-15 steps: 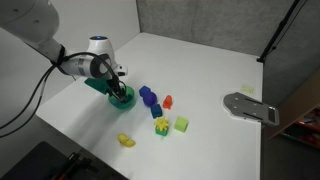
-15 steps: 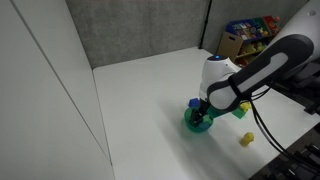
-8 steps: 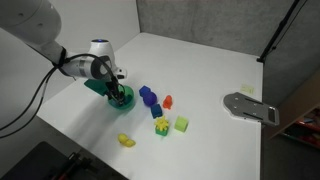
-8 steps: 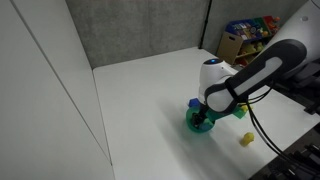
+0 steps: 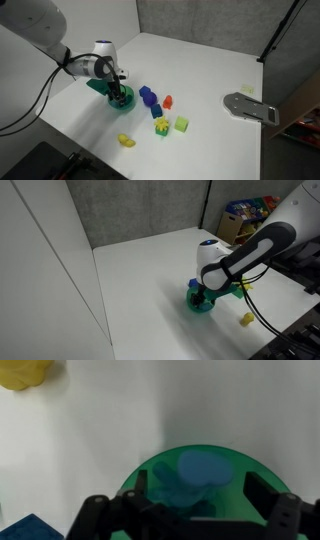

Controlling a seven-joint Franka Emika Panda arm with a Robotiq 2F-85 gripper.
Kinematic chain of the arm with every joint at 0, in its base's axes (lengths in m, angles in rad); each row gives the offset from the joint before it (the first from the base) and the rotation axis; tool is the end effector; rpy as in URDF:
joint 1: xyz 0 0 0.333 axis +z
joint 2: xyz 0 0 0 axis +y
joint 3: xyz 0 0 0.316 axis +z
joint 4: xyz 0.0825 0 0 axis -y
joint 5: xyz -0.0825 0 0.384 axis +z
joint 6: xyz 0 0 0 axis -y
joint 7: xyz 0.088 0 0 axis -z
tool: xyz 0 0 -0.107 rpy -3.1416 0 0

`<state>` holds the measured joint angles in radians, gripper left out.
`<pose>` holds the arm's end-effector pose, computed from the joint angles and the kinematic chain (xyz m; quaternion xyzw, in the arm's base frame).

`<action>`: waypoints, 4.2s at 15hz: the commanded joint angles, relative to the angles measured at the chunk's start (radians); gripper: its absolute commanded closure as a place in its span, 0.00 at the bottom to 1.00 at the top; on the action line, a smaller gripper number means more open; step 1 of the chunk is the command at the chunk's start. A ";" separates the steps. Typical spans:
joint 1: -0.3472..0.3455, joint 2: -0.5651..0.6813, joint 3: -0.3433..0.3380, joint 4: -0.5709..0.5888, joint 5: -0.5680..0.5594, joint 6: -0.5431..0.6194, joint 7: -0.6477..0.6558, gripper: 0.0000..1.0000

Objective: Remove the blue toy from the green bowl and put it on the table

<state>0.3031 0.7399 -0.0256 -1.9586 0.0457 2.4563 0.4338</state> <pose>0.5512 0.1563 0.0744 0.9882 -0.0945 -0.1141 0.0389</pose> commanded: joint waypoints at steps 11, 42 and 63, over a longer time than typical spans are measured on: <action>-0.032 0.032 0.024 0.132 0.003 -0.151 -0.020 0.81; -0.304 -0.111 -0.080 0.168 -0.016 -0.212 -0.154 0.84; -0.277 -0.374 -0.005 0.127 -0.080 -0.410 -0.367 0.00</action>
<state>0.0136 0.4464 -0.0409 -1.8116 -0.0055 2.0965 0.0711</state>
